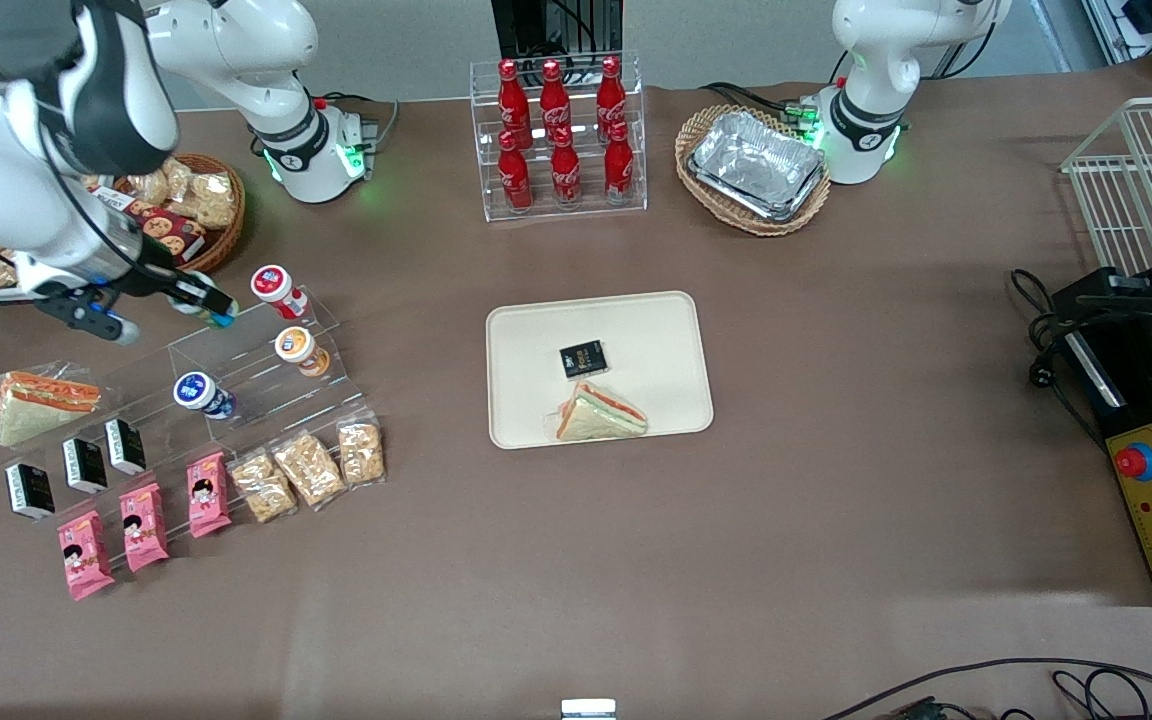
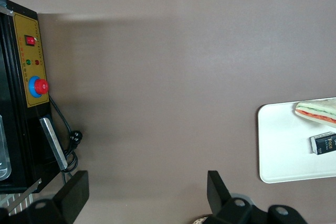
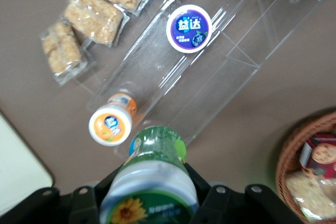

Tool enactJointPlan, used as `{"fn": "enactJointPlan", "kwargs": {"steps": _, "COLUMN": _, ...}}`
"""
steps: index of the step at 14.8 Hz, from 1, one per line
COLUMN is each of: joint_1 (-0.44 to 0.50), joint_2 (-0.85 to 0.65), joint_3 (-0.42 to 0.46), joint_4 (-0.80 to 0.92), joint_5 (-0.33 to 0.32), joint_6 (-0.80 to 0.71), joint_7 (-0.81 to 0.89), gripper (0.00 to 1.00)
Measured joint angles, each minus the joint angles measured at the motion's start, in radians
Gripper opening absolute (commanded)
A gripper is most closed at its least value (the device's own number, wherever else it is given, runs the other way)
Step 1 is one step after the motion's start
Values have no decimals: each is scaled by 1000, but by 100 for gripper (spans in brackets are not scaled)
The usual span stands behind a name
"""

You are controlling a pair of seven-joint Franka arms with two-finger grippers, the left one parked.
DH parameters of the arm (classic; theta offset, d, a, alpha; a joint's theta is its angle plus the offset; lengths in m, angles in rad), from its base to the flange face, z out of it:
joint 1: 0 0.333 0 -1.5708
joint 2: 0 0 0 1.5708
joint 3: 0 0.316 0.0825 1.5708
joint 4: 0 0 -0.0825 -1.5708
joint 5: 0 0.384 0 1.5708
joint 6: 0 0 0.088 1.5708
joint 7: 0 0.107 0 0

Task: Place green gum on tray
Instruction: 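Lift the green gum bottle out of the rack and carry it toward the cream tray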

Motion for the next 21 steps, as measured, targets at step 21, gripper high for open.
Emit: {"fn": "enactJointPlan", "kwargs": {"steps": 21, "joint_1": 530, "joint_2": 198, "joint_3": 20, "joint_4": 360, "joint_5": 13, "joint_6": -74, "joint_7": 611, "gripper": 41}}
